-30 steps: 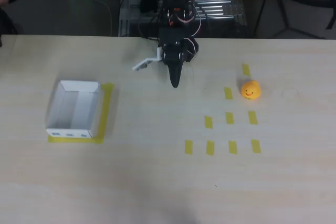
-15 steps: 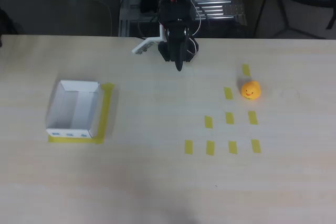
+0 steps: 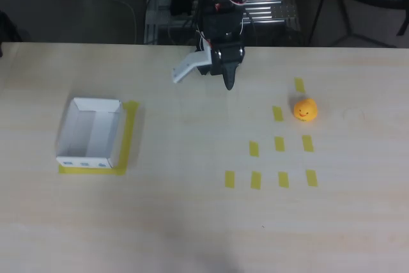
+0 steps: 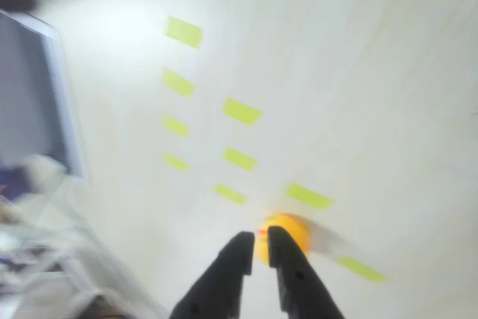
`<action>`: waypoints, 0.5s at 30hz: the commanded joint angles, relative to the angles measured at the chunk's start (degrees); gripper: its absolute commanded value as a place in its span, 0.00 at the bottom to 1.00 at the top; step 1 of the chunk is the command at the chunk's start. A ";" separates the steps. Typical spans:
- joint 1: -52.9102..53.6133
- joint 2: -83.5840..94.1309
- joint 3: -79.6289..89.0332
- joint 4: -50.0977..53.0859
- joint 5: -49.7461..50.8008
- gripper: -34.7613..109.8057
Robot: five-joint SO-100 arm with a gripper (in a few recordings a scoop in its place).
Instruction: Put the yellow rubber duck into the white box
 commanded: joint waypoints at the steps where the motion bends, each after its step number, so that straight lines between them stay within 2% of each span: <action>1: -6.24 -5.98 -7.12 3.25 -15.56 0.24; 5: -8.09 -10.99 -10.20 3.43 -20.21 0.24; 10: -14.41 -15.47 -14.50 -1.05 -24.08 0.25; 15: -17.93 -20.65 -15.73 -0.26 -29.09 0.37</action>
